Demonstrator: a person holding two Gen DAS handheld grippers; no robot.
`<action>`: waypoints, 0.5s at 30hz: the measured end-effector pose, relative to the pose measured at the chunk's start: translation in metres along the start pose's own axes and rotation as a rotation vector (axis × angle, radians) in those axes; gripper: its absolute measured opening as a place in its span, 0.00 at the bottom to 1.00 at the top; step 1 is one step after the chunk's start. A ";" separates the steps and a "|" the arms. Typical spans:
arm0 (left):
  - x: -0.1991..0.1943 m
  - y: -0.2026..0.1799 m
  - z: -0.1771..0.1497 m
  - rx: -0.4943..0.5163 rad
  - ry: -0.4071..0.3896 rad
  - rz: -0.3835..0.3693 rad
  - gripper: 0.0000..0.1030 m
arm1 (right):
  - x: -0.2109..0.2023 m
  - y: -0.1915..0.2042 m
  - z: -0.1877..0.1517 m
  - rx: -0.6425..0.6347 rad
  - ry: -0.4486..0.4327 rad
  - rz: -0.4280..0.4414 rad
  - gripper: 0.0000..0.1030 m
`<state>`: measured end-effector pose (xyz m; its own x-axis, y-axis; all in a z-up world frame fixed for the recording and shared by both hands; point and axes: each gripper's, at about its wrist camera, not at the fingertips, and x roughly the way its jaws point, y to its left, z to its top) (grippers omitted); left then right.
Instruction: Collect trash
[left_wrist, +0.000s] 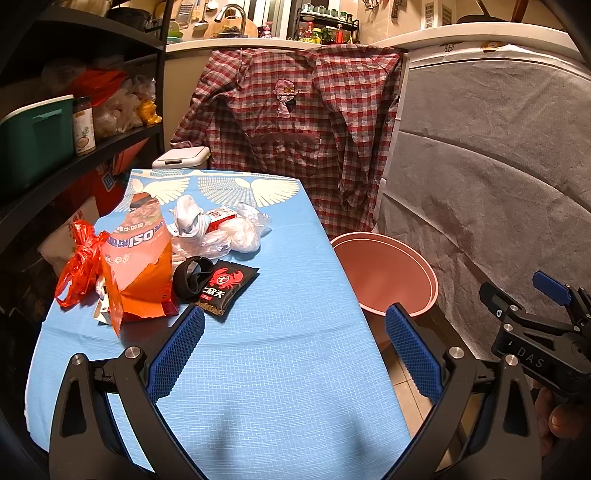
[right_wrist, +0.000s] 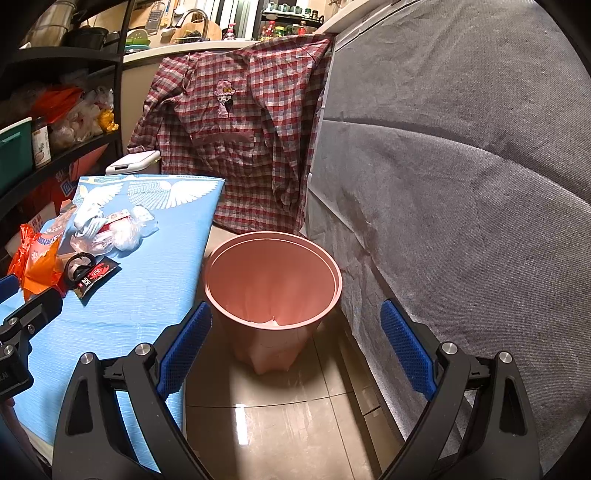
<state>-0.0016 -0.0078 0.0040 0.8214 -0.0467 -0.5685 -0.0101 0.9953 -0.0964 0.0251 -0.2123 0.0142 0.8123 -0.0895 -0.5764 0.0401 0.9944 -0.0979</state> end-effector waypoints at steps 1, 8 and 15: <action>0.000 -0.001 0.000 0.000 0.000 0.000 0.92 | 0.000 0.000 0.000 0.000 0.000 0.000 0.88; 0.000 0.000 0.000 0.000 0.000 0.000 0.92 | 0.000 0.000 0.000 0.001 0.000 -0.001 0.88; 0.000 -0.001 0.000 -0.001 0.000 0.000 0.92 | 0.000 -0.001 0.000 0.001 -0.001 -0.002 0.88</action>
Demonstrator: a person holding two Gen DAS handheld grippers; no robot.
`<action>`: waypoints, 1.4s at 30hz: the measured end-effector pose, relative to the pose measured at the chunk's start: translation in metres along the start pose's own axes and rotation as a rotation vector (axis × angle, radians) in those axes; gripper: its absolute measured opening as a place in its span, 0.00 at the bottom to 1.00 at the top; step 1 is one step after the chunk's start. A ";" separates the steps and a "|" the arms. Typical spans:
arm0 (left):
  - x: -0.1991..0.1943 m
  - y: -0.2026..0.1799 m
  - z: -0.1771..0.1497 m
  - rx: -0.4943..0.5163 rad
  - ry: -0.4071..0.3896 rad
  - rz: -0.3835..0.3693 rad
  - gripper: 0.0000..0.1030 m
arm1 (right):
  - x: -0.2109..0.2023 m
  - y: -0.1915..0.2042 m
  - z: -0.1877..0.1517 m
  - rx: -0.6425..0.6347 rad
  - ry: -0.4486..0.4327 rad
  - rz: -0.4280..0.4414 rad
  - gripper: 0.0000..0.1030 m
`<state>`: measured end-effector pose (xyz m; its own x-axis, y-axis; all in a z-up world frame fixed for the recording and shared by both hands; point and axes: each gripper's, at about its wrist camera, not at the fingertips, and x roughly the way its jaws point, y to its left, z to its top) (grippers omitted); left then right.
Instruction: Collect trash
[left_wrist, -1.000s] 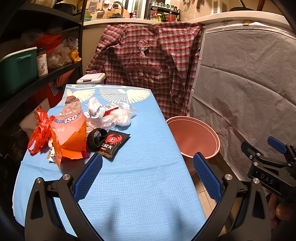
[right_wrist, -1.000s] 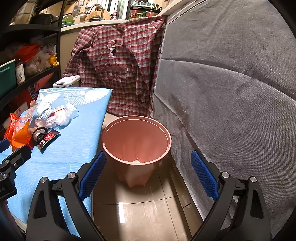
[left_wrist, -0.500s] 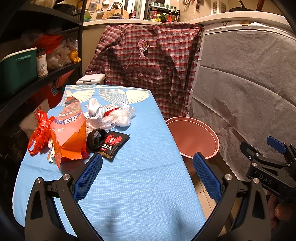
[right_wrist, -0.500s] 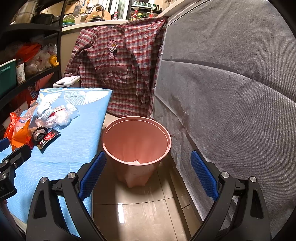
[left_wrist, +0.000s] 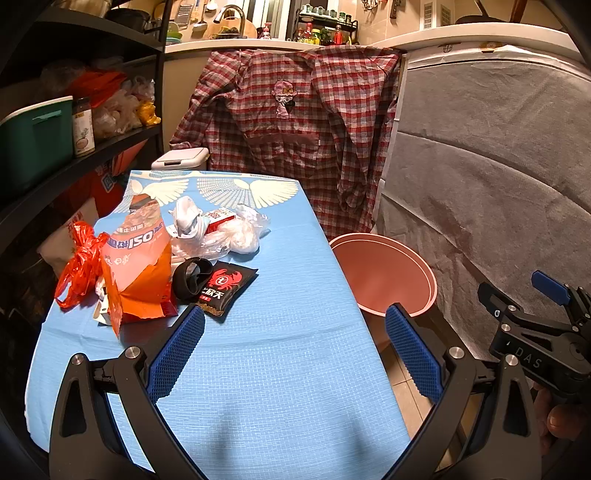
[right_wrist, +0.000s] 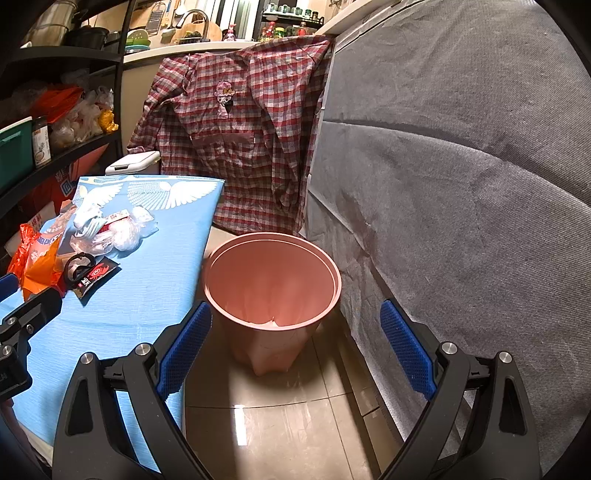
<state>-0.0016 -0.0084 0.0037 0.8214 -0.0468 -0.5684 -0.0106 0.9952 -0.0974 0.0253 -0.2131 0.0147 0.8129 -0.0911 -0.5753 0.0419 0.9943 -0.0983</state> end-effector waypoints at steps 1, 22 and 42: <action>0.000 0.000 0.000 0.001 0.000 0.000 0.92 | 0.000 0.000 0.000 0.001 -0.001 0.000 0.88; -0.042 0.015 0.059 0.117 -0.103 -0.038 0.65 | -0.030 0.014 0.041 0.028 -0.107 0.103 0.59; 0.004 0.190 0.137 0.067 -0.087 0.065 0.15 | 0.011 0.130 0.147 -0.102 -0.140 0.548 0.05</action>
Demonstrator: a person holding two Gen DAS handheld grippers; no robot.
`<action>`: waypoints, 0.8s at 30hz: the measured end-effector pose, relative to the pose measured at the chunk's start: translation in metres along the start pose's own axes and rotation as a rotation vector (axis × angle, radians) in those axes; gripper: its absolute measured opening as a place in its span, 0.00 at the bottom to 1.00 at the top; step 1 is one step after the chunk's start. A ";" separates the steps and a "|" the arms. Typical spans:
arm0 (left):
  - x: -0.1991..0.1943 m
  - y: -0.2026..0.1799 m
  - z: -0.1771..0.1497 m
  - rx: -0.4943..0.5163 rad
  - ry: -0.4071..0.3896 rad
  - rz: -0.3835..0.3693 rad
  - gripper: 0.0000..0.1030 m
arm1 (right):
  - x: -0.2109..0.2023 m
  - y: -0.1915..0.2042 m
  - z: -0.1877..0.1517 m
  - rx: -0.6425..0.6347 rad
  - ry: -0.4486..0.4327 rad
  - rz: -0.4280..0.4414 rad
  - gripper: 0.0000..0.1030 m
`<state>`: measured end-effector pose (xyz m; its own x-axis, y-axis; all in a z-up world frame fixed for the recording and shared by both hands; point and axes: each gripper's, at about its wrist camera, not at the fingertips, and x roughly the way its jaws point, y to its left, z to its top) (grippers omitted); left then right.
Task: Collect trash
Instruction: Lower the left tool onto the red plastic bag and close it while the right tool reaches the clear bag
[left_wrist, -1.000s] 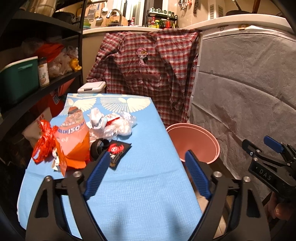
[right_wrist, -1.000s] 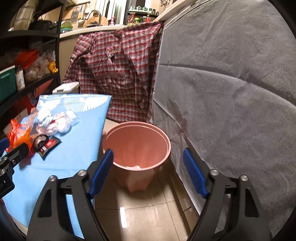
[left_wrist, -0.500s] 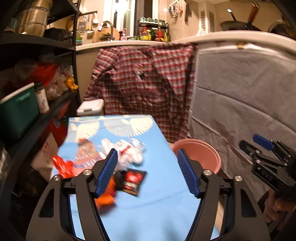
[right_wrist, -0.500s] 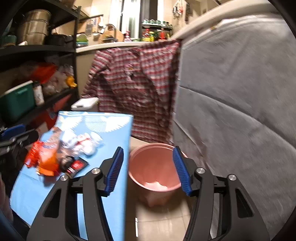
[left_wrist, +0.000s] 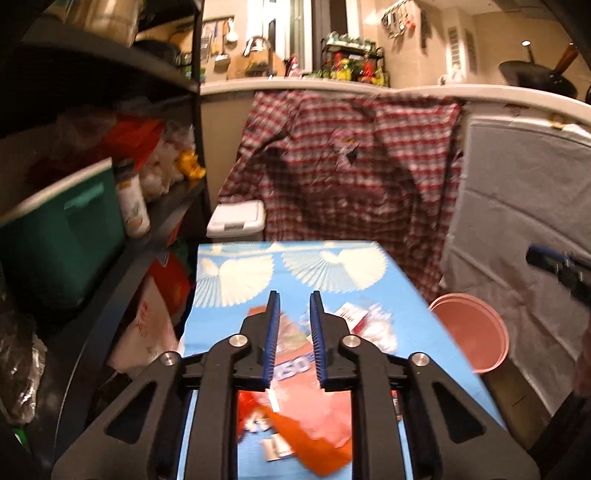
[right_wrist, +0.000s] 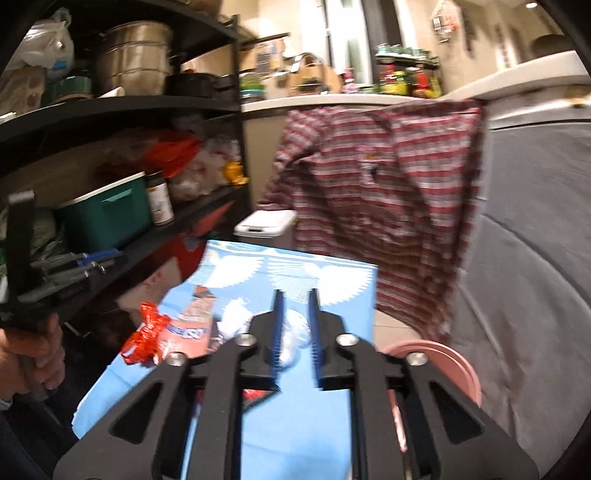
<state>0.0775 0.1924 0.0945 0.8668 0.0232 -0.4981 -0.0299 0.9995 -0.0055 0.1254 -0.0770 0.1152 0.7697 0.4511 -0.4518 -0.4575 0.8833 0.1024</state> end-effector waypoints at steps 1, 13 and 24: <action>0.007 0.009 -0.005 -0.013 0.020 0.002 0.15 | 0.009 0.001 0.000 0.002 0.013 0.009 0.05; 0.075 0.099 -0.053 -0.197 0.299 0.068 0.15 | 0.138 -0.005 -0.056 0.104 0.179 0.061 0.08; 0.105 0.113 -0.063 -0.258 0.371 0.089 0.37 | 0.196 -0.002 -0.077 0.112 0.315 0.094 0.40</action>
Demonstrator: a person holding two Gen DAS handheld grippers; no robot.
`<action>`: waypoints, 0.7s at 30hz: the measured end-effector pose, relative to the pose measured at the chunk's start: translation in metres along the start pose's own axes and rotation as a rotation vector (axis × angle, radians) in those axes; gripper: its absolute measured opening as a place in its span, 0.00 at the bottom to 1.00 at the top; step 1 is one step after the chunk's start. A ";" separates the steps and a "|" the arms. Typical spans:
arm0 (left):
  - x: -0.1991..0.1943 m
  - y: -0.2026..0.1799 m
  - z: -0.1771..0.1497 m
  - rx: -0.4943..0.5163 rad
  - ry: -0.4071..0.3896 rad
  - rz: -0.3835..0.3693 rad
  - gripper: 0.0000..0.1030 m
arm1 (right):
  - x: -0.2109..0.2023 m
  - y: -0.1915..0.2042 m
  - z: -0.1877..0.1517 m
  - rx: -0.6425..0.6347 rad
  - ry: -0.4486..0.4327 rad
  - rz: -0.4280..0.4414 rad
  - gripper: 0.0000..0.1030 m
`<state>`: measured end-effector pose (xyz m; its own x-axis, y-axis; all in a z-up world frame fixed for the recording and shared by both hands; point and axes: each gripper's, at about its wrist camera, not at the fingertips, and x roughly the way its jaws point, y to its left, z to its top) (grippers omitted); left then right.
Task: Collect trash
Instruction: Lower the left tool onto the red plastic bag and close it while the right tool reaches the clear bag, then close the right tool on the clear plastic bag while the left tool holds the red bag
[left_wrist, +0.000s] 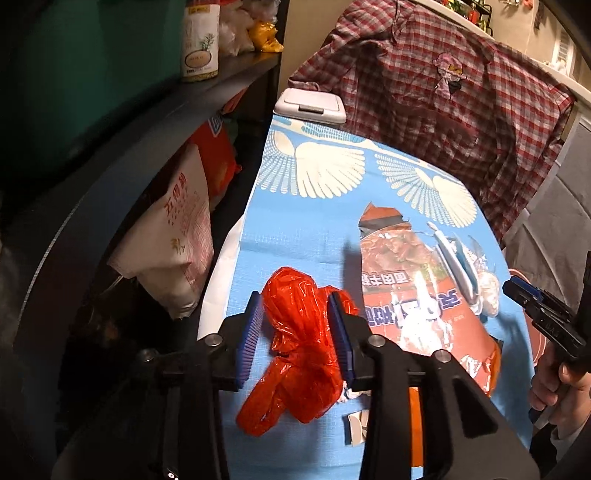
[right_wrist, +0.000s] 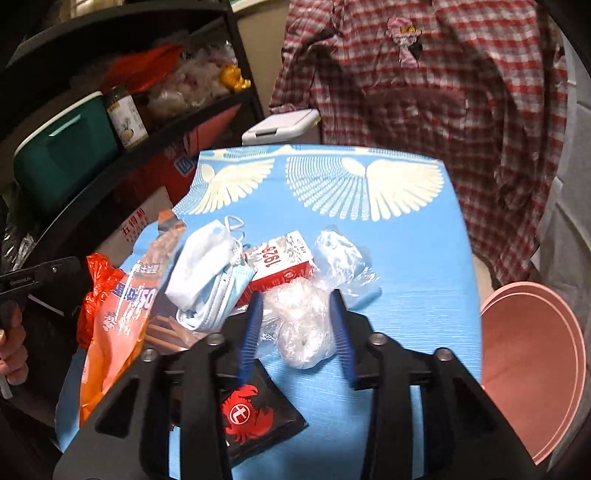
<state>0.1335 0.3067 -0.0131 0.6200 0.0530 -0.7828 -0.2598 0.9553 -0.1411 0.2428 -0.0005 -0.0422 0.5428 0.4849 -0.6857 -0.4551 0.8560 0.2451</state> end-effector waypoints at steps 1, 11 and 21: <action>0.004 0.000 0.000 -0.004 0.009 -0.005 0.40 | 0.003 -0.002 0.000 0.005 0.005 -0.003 0.41; 0.034 -0.008 -0.007 0.025 0.113 0.024 0.49 | 0.033 -0.011 -0.007 0.015 0.093 -0.009 0.48; 0.032 -0.019 -0.005 0.035 0.105 0.010 0.25 | 0.017 -0.013 -0.005 -0.014 0.077 -0.029 0.36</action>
<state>0.1545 0.2884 -0.0385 0.5358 0.0334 -0.8437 -0.2385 0.9645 -0.1133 0.2547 -0.0042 -0.0609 0.5004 0.4448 -0.7428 -0.4501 0.8665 0.2157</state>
